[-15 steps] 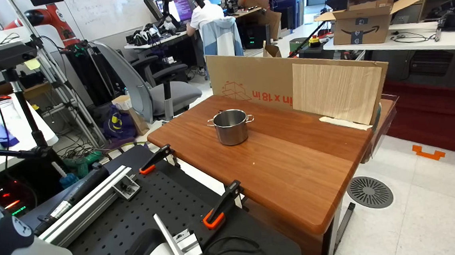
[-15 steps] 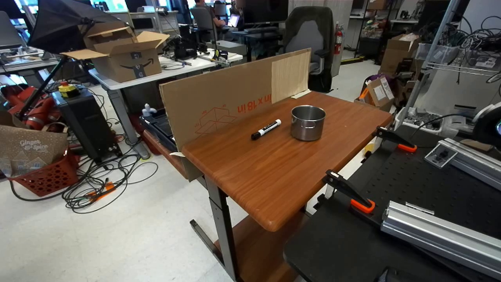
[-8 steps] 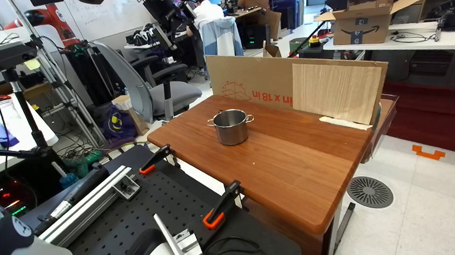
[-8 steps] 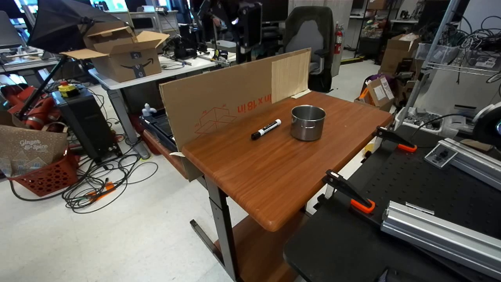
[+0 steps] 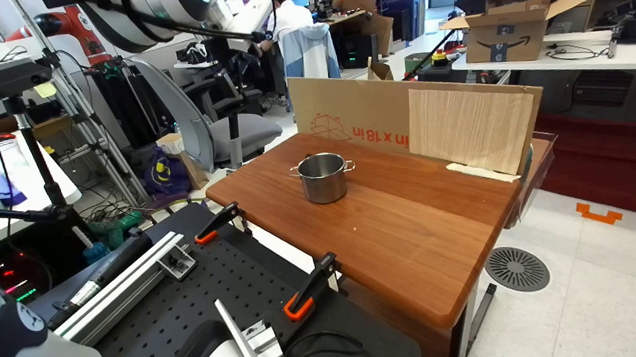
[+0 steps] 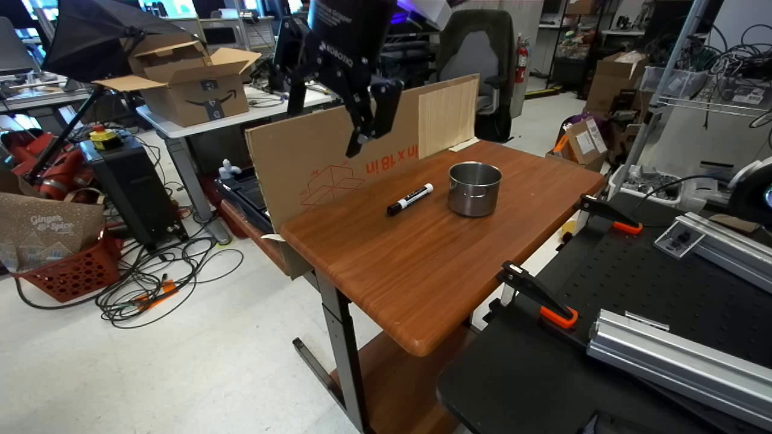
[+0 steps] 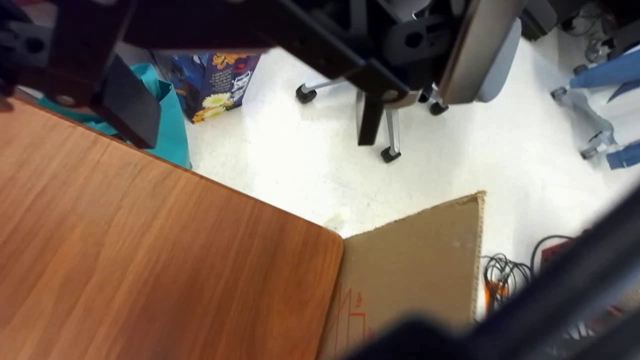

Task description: Put the marker in the pot

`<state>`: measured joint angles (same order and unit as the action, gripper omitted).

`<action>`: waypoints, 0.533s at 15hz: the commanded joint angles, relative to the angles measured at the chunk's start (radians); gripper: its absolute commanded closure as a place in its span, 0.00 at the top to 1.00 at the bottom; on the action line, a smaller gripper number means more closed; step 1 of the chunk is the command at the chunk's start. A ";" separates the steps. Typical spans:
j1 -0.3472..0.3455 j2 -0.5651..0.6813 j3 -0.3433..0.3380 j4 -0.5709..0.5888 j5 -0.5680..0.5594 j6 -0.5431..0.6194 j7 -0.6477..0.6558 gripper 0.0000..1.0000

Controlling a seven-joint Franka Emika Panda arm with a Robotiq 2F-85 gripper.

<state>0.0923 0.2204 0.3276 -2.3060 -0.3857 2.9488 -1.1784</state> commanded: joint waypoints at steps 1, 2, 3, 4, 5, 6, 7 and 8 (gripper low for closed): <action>-0.214 0.087 0.247 -0.045 0.214 0.144 -0.260 1.00; -0.265 0.132 0.314 -0.040 0.267 0.159 -0.323 1.00; -0.332 0.182 0.390 -0.028 0.312 0.161 -0.387 1.00; -0.402 0.201 0.466 -0.029 0.352 0.138 -0.438 1.00; -0.477 0.225 0.537 -0.021 0.363 0.110 -0.472 1.00; -0.547 0.243 0.599 -0.018 0.368 0.089 -0.499 1.00; -0.622 0.265 0.658 -0.013 0.356 0.066 -0.518 1.00; -0.673 0.276 0.697 -0.011 0.350 0.045 -0.527 1.00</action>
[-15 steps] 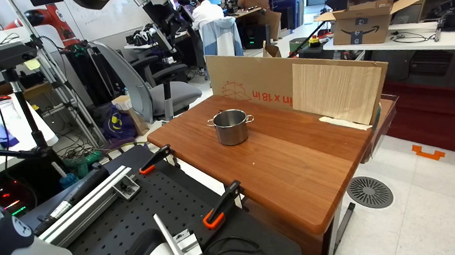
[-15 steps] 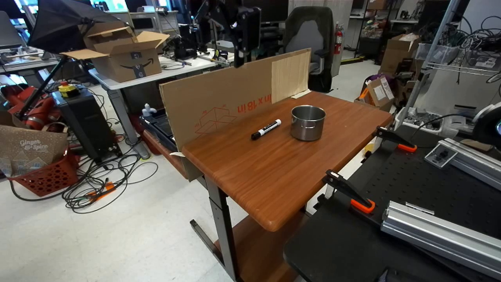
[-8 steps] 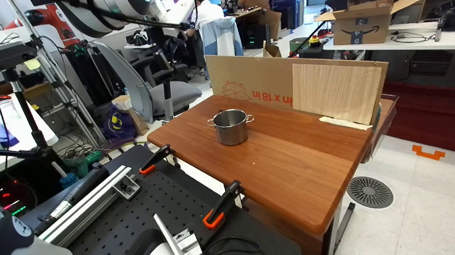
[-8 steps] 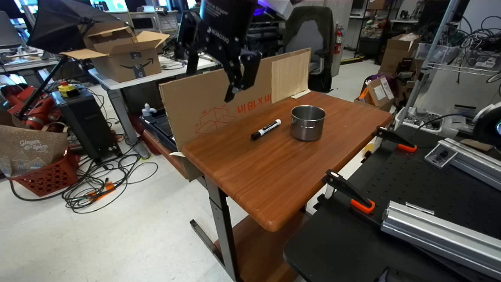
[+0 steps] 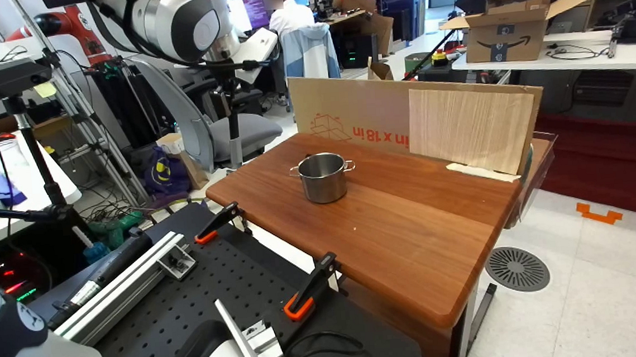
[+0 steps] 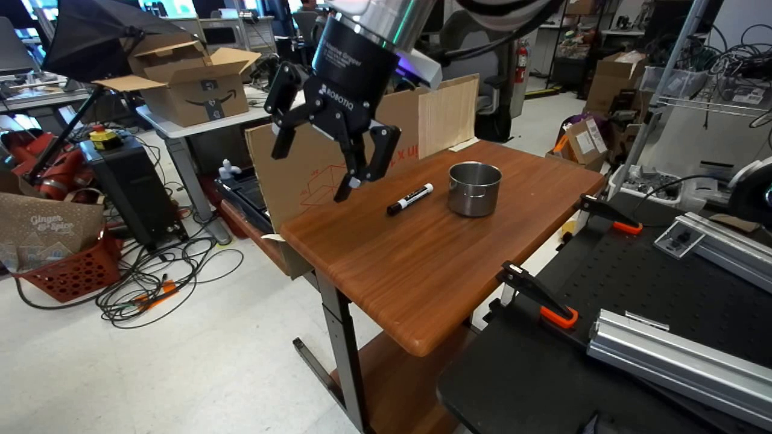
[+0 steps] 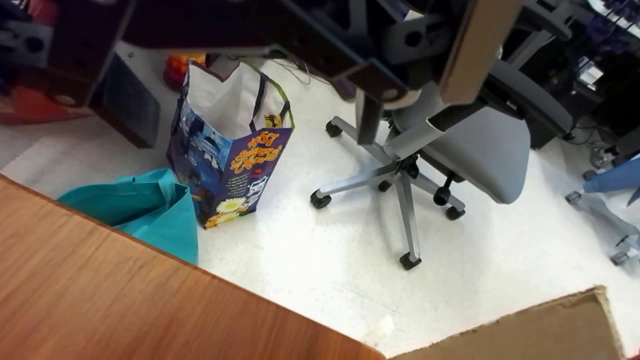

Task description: Put the marker in the pot

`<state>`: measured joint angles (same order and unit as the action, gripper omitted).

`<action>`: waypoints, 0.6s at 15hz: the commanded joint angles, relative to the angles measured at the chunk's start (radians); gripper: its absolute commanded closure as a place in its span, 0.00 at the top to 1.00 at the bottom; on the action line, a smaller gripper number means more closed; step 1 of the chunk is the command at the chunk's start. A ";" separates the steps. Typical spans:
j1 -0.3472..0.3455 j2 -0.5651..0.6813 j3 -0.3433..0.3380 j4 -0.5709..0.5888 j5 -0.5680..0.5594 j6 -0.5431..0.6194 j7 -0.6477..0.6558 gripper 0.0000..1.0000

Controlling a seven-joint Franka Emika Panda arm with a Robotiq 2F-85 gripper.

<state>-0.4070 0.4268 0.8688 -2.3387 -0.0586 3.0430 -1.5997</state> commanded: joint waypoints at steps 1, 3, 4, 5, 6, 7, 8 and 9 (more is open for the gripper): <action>-0.220 0.069 0.191 0.019 0.022 -0.074 -0.106 1.00; -0.298 0.065 0.249 0.015 0.022 -0.124 -0.106 1.00; -0.326 0.074 0.264 0.021 0.015 -0.146 -0.113 1.00; -0.351 0.067 0.288 0.016 0.016 -0.169 -0.110 1.00; -0.368 0.069 0.299 0.017 0.012 -0.186 -0.113 1.00; -0.386 0.068 0.315 0.018 0.014 -0.216 -0.112 1.00; -0.395 0.060 0.320 0.018 0.013 -0.237 -0.105 1.00; -0.402 0.043 0.323 0.017 0.016 -0.274 -0.088 1.00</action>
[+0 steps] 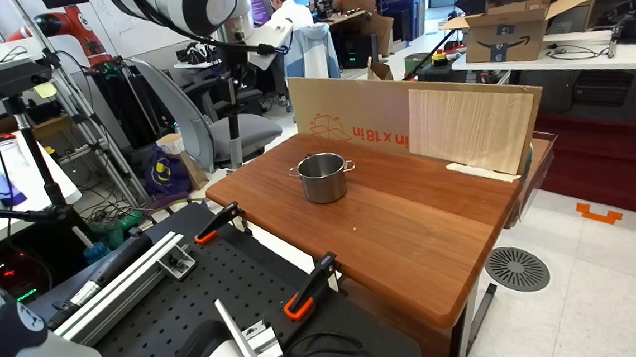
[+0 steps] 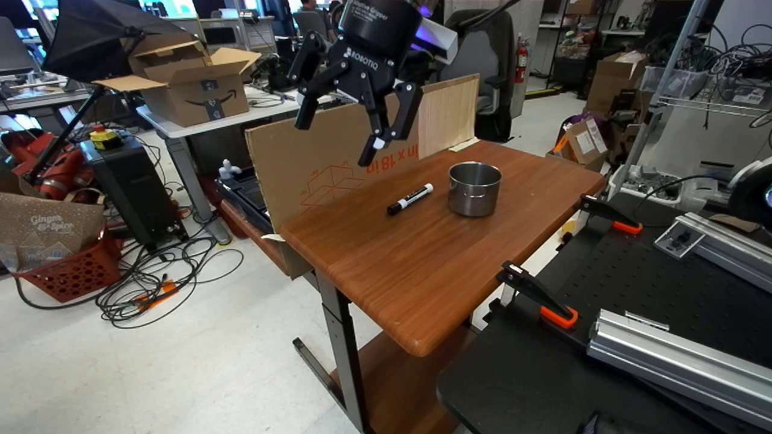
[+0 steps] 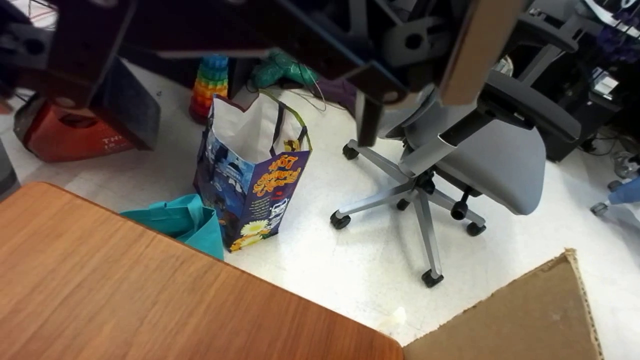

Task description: Put the marker in the pot

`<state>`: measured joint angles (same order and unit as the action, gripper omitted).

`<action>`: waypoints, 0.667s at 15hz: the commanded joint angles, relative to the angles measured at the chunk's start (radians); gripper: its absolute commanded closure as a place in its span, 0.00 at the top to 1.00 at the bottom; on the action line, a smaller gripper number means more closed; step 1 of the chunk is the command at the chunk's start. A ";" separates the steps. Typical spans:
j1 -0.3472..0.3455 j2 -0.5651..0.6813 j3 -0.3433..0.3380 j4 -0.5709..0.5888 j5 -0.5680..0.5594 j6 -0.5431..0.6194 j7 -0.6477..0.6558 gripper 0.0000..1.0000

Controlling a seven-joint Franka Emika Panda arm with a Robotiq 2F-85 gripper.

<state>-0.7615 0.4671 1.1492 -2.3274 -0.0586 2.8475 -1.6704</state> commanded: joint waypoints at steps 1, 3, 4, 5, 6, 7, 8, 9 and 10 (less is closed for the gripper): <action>-0.054 0.001 0.044 0.008 0.015 -0.102 -0.015 1.00; -0.058 -0.022 0.035 0.011 0.016 -0.166 0.009 1.00; -0.034 -0.046 0.007 0.015 0.055 -0.187 -0.007 1.00; -0.030 -0.058 -0.003 0.016 0.065 -0.202 -0.001 1.00; -0.020 -0.071 -0.022 0.020 0.075 -0.220 0.006 1.00; -0.014 -0.083 -0.034 0.020 0.088 -0.232 0.009 1.00; 0.001 -0.095 -0.058 0.025 0.098 -0.250 0.017 1.00; 0.011 -0.112 -0.075 0.024 0.111 -0.260 0.021 1.00; 0.027 -0.128 -0.104 0.024 0.122 -0.272 0.032 1.00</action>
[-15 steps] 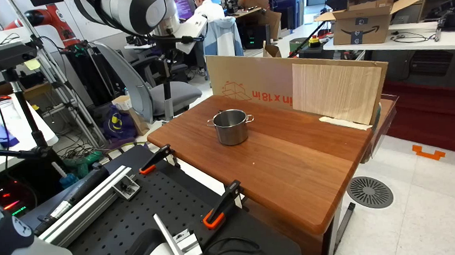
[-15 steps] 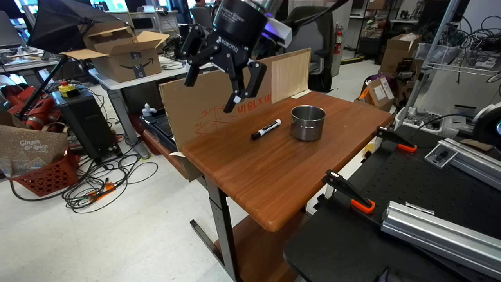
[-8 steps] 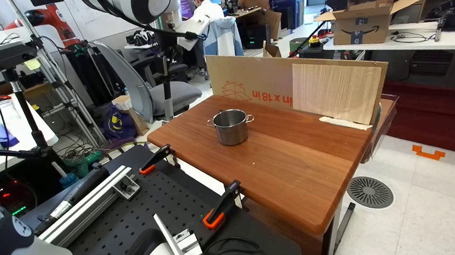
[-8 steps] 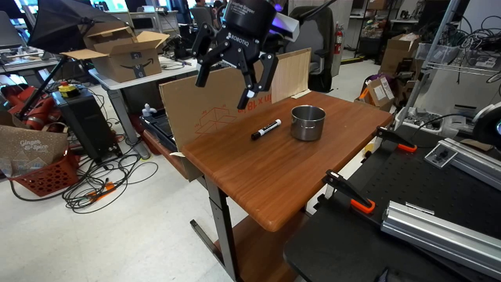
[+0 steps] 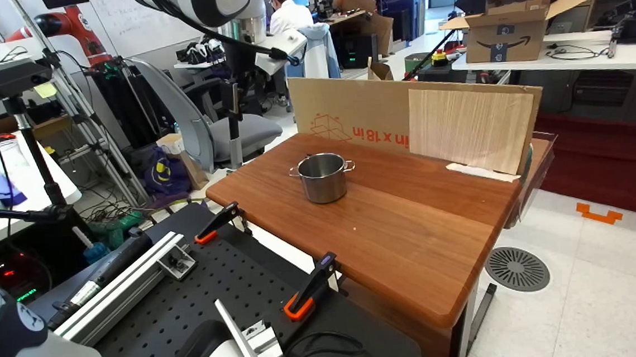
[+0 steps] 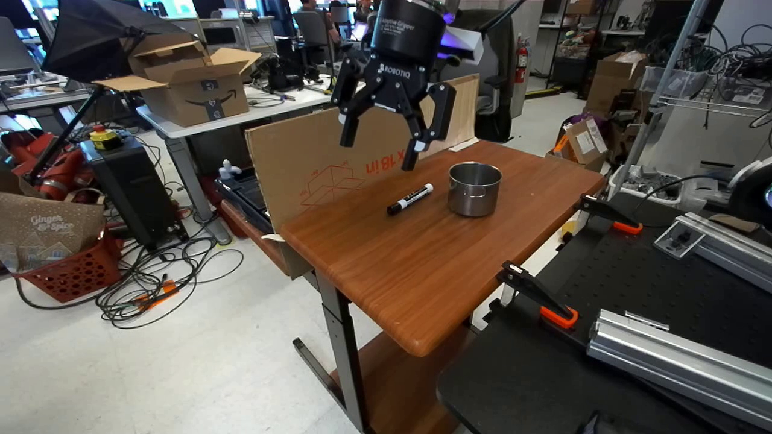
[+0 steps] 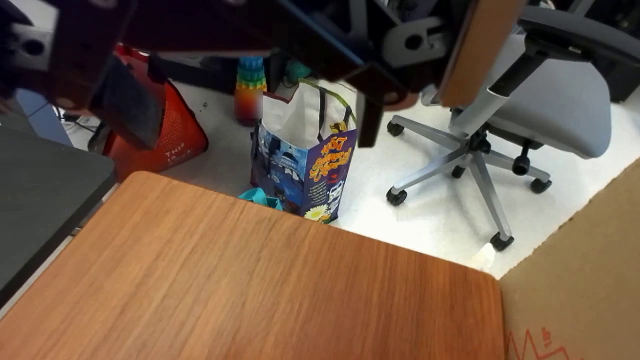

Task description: Put the marker in the pot

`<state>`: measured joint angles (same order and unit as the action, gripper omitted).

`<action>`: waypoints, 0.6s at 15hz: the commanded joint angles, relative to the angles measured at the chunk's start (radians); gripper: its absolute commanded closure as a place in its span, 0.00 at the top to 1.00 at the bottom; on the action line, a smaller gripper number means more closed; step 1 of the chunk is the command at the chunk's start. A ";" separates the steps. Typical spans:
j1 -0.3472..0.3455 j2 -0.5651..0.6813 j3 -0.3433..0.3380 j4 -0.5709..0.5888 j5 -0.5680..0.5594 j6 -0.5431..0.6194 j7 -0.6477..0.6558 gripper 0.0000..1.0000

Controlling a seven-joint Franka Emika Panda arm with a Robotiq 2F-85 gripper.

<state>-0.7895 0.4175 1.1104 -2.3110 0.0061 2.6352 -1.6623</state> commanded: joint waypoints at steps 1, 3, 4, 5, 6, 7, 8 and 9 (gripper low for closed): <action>0.075 -0.089 -0.096 0.011 0.067 -0.075 0.031 1.00; 0.137 -0.105 -0.181 0.018 0.077 -0.086 0.051 1.00; 0.185 -0.108 -0.240 0.027 0.070 -0.094 0.068 1.00; 0.230 -0.116 -0.291 0.031 0.070 -0.097 0.085 1.00; 0.286 -0.119 -0.357 0.040 0.059 -0.099 0.110 1.00; 0.346 -0.117 -0.424 0.051 0.046 -0.095 0.135 1.00; 0.402 -0.111 -0.485 0.063 0.046 -0.096 0.140 1.00; 0.455 -0.107 -0.541 0.074 0.045 -0.093 0.155 1.00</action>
<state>-0.4863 0.3346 0.7220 -2.2683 0.0458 2.5773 -1.5558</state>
